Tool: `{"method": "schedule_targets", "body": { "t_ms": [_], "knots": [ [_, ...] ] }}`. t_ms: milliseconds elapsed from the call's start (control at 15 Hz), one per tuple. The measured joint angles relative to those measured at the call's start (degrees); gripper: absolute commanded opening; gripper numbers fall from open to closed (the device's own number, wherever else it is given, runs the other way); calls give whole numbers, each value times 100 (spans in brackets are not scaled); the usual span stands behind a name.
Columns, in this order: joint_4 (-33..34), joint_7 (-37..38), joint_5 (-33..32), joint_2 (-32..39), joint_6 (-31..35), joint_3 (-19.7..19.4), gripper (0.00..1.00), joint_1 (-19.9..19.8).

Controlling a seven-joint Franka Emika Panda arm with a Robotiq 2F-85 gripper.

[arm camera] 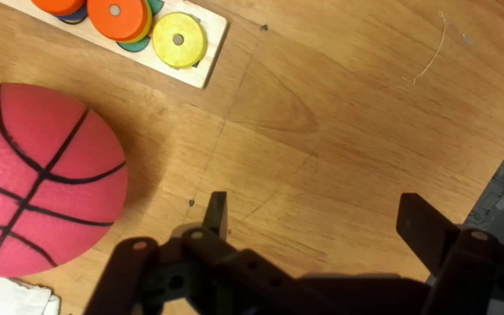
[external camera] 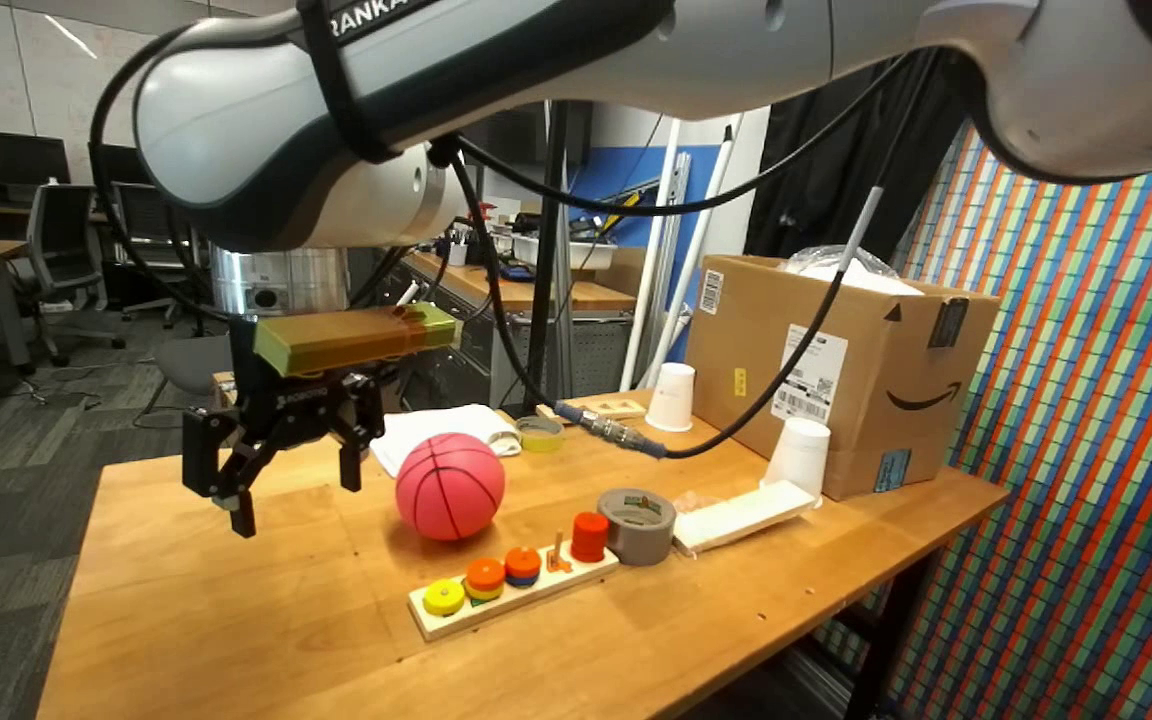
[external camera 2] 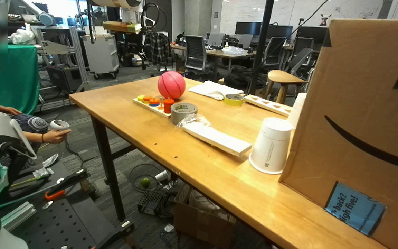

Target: Move the red ball to the right

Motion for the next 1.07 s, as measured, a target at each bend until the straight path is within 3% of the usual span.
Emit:
{"method": "schedule_targets", "body": {
  "t_ms": [600, 867, 1067],
  "knots": [
    [768, -8, 98, 775, -410, -396, 100, -90],
    [922, -3, 204, 934, -524, -557, 100, -304],
    [933, 25, 126, 781, -520, -925, 100, -573]
  ]
}}
